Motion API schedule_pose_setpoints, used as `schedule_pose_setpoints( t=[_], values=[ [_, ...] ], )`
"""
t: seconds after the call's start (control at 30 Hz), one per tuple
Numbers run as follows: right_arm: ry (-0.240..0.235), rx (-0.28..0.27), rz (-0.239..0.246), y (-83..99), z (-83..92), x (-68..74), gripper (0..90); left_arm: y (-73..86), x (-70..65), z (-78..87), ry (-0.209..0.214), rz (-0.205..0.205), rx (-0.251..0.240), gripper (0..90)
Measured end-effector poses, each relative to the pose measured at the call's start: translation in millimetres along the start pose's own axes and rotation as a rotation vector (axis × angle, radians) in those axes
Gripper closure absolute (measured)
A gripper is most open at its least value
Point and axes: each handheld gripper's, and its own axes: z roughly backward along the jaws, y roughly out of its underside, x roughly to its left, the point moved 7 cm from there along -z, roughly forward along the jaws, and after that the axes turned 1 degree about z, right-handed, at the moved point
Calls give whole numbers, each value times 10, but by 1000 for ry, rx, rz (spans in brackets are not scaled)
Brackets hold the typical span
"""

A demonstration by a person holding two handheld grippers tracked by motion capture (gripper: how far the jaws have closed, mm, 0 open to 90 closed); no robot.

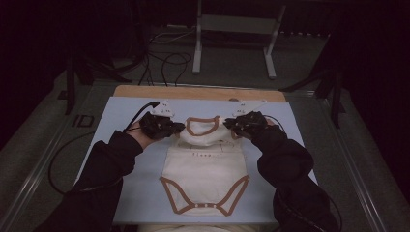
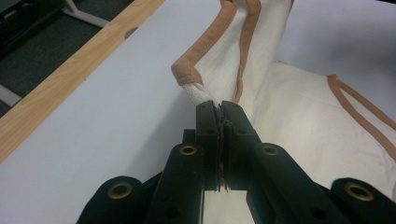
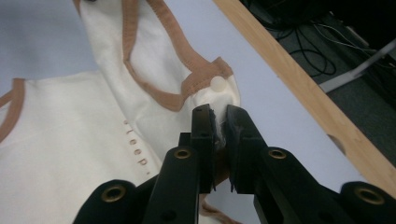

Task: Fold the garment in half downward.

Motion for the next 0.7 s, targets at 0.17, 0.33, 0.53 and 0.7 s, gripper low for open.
schedule_pose_setpoints(
  t=[0.17,0.33,0.53,0.7],
  values=[
    [-7,-7,8,52,69,103,826,47,-115,54,13,-13,-4,871],
    [-11,-16,13,102,138,204,826,100,-231,87,23,-27,-5,872],
    [-33,-23,15,164,216,377,825,182,-402,102,47,-43,-5,871],
    [-54,-11,22,276,235,536,825,309,-577,80,70,-71,20,871]
  ],
)
